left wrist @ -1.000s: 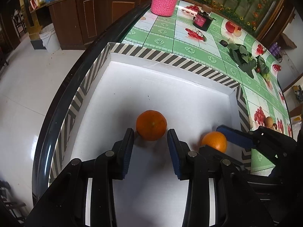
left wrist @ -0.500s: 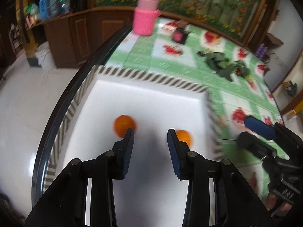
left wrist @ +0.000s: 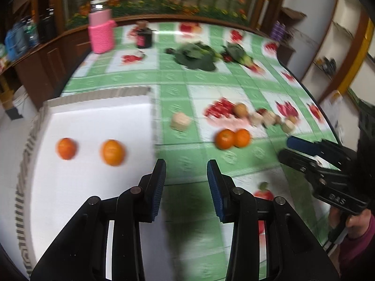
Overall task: Organize fruits
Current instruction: 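Move back to the cloth and grasp an orange with the right gripper, then grasp another orange with the left gripper while the right gripper holds its orange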
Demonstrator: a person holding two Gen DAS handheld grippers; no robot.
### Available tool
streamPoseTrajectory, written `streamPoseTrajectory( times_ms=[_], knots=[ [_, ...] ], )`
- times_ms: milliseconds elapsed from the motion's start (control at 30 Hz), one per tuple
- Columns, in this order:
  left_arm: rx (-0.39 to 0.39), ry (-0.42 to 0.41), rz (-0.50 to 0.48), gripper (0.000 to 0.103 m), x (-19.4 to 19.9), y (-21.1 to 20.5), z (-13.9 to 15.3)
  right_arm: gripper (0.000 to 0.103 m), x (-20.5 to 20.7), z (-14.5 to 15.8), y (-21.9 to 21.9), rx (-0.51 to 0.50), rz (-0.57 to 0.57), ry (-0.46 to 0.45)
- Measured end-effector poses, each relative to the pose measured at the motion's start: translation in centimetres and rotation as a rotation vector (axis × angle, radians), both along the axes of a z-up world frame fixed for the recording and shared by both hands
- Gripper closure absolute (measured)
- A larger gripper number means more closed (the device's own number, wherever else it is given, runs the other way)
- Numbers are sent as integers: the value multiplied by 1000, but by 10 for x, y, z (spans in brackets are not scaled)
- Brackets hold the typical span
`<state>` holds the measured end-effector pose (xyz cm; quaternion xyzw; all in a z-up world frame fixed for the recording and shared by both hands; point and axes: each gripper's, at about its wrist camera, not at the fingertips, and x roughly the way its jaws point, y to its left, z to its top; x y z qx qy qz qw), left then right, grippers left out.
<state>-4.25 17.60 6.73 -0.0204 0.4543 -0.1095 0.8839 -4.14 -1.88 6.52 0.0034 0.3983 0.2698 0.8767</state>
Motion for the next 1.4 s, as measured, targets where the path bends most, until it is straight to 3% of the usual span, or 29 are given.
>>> streamPoseTrajectory(
  times_ms=[233,400,767,833,867,1400],
  knots=[
    [17,37,-68,67,9,-29,-7,63,16,-18,-5,9,20,60],
    [28,67,-65,67,18,-27,-15,63,36,-31,9,-63,61,78],
    [45,80,-80,67,32,-29,-21,63,61,-43,33,-130,148,71],
    [47,85,-84,67,36,-31,-23,69,62,-44,36,-127,175,62],
    [49,87,-86,67,37,-32,-24,73,62,-44,37,-139,175,49],
    [72,134,-127,67,72,-66,-42,74,47,-33,-16,-34,42,69]
  ],
)
